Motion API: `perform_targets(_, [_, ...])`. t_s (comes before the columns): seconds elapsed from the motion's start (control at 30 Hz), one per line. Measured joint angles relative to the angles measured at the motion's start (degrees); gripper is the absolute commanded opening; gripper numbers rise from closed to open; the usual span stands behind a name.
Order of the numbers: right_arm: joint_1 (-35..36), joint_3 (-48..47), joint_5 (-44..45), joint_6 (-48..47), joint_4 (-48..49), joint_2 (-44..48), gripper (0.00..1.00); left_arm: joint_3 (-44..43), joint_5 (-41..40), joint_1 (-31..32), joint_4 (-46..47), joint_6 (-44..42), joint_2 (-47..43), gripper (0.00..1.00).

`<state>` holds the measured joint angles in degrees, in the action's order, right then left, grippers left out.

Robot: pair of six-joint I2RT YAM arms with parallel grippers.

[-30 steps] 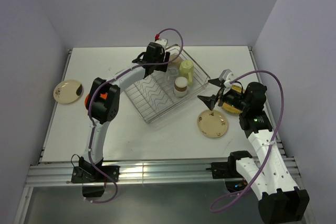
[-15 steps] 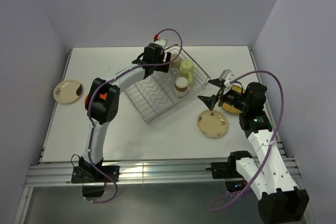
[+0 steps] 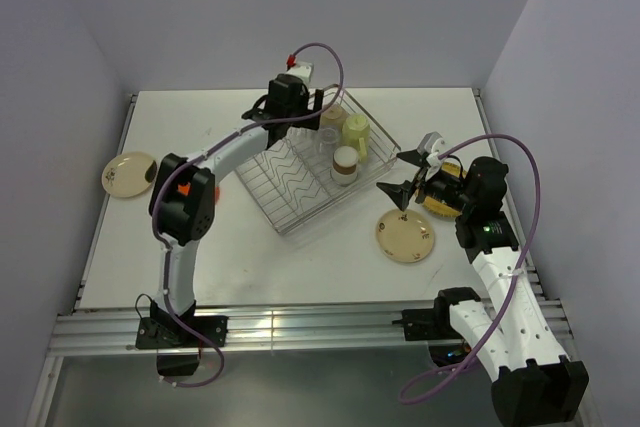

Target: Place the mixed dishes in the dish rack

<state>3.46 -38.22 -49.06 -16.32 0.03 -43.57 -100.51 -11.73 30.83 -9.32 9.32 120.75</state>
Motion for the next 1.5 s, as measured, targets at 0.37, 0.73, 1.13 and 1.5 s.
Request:
perform_targets(0.37, [-0.13, -2.95, -2.29, -1.25, -5.55, -2.47, 0.88, 4.94, -0.79, -0.81, -2.01, 3.48, -16.39, 0.99])
perform_targets(0.73, [-0.57, -14.67, -8.72, -3.08, -20.61, -16.44, 0.83, 48.00, 10.84, -23.96, -0.87, 27.85, -63.19, 0.97])
perform_targets(1.13, [-0.74, -20.02, -10.54, -4.79, -32.74, -28.30, 0.79, 79.28, 27.19, -50.53, 0.42, 46.80, -74.27, 0.83])
perform_targets(1.5, [-1.09, -19.41, -10.86, -5.84, -34.16, -26.82, 0.78, 83.49, 31.74, -56.92, 11.26, 49.94, -57.55, 0.72])
